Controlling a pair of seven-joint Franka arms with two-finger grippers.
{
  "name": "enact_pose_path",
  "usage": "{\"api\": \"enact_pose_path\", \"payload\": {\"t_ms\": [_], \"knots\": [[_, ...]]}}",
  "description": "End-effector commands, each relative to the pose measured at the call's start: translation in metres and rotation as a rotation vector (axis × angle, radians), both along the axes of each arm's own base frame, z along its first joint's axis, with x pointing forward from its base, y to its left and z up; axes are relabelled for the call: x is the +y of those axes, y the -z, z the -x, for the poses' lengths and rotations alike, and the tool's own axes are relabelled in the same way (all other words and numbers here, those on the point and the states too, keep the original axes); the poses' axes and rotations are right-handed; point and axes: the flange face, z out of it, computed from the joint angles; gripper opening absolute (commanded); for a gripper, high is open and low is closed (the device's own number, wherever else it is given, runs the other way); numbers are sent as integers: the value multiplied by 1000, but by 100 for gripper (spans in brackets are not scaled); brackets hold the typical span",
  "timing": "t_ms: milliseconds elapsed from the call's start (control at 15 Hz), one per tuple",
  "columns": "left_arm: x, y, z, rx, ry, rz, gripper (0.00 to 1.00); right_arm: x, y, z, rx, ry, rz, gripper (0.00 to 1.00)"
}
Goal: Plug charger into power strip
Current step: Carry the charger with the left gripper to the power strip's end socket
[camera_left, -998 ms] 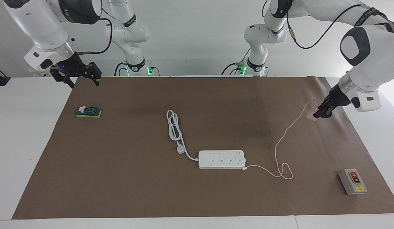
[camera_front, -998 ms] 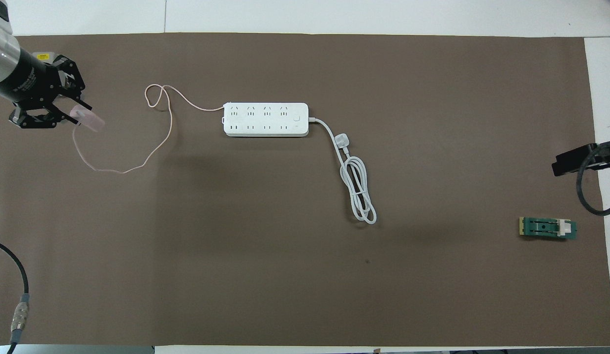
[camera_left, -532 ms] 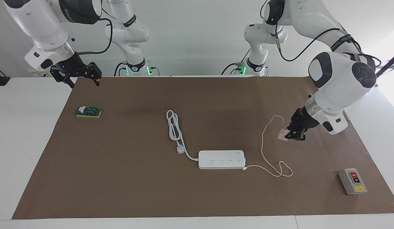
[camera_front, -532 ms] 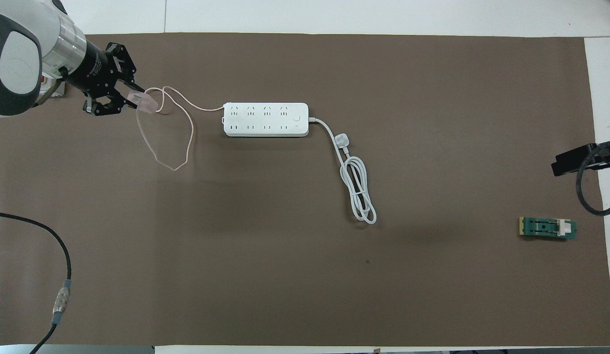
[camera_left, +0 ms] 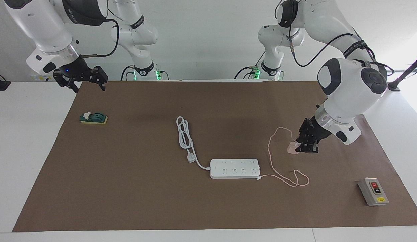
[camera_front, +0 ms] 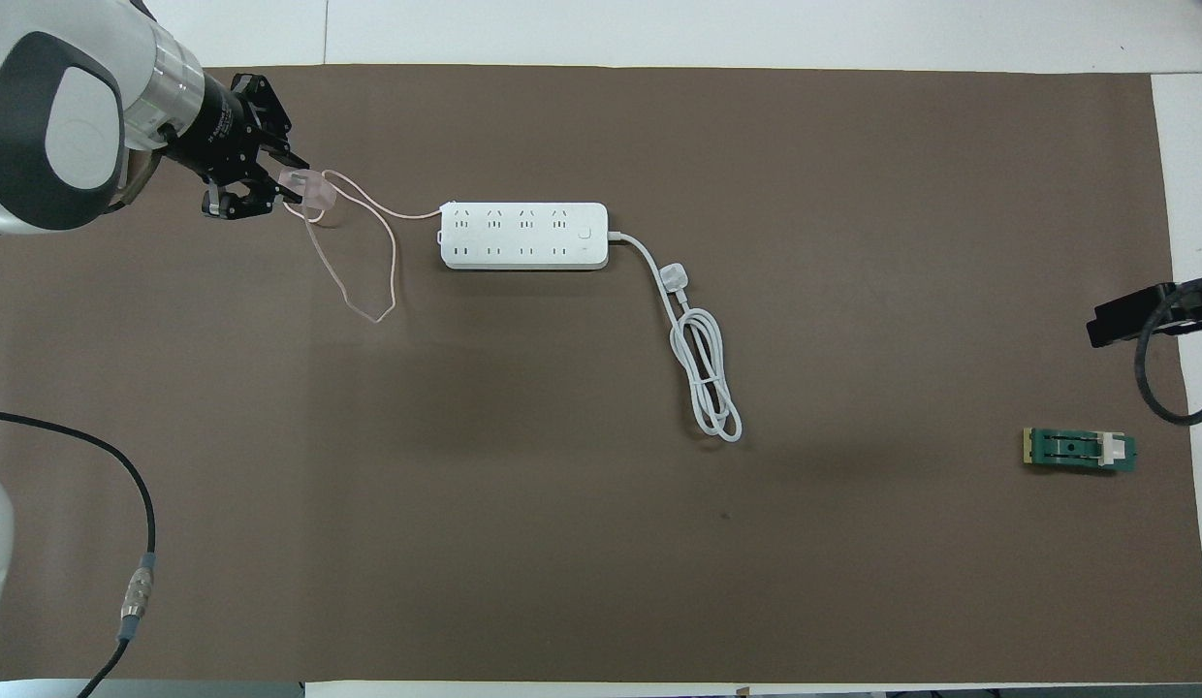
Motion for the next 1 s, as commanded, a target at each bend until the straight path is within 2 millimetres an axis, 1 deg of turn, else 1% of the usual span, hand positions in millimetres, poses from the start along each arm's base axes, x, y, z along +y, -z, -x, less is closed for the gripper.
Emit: {"api": "enact_pose_path", "payload": {"t_ms": [0,67,200,266,333,399,532,599,665,732,865,932], "knots": [[-26,13,1,-5,-12,4,0,-4,-4,4,-12,-5,15,100],[-39,18,4,0,-10,-2,0,-4,-4,4,-13,-7,15,100],[-49,27,5,-10,-37,-6,0,-4,-5,3,-21,-7,16,100],[-52,31,5,-22,-59,-5,0,-4,-5,3,-22,-7,16,100],[-57,30,5,-39,-81,0,0,-4,-7,3,-26,-5,16,100],[-57,29,3,-53,-121,5,0,-4,-7,3,-26,-5,16,100],[-59,35,4,-47,-132,-3,0,-4,-8,2,-32,-5,17,100],[-70,41,8,-54,-121,-17,0,-4,-9,2,-38,-4,17,100],[-74,43,11,-70,-133,-30,0,-4,-9,2,-38,-4,17,100],[-71,49,12,-82,-162,-40,0,-4,-8,2,-36,-4,17,100],[-69,50,21,-75,-164,-41,0,-4,-9,2,-39,-4,17,100],[-68,55,24,-66,-161,-46,0,-3,-9,2,-38,-6,17,100]]}}
